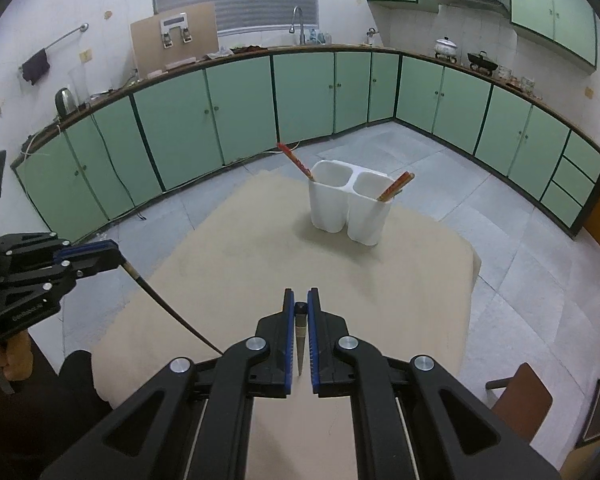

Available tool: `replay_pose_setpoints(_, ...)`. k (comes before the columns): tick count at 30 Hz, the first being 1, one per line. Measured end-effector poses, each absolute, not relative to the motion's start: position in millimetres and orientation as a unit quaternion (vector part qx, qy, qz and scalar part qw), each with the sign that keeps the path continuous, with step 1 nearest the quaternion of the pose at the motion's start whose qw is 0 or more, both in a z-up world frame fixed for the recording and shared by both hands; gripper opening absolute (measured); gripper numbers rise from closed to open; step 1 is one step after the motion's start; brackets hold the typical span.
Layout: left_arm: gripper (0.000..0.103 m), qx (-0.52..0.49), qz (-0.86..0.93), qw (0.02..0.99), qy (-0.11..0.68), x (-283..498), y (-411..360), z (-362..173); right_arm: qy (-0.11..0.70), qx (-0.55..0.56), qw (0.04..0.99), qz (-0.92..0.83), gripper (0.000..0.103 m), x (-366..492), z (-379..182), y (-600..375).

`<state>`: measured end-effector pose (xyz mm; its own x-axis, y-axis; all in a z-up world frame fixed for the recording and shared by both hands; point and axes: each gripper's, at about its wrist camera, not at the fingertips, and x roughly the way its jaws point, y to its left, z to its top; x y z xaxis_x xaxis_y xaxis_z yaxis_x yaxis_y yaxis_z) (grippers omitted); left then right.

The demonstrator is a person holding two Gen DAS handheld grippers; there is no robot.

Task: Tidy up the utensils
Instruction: 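Lift and carry both black chopsticks to the white holder with both tools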

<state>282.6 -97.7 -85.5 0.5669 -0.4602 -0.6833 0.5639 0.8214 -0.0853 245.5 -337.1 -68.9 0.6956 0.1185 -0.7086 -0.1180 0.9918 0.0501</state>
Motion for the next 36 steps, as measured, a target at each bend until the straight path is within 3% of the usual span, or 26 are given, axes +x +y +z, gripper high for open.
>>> replay_pose_setpoints(18, 0.006, 0.075, -0.302, 0.890, 0.334, 327.6, -128.9, 6.3, 0.367, 0.005, 0.929, 0.040, 0.006, 280.4, 17.2, -369.1)
replay_pose_setpoints(28, 0.006, 0.057, -0.287, 0.907, 0.303, 388.4, -156.7, 58.4, 0.341, 0.028, 0.939, 0.021, 0.006, 339.7, 73.9, -383.8)
replay_pose_setpoints(36, 0.006, 0.026, -0.272, 0.918, 0.287, 450.1, -185.0, 74.2, 0.317, 0.045, 0.947, -0.016, 0.006, 407.4, 86.8, -401.9)
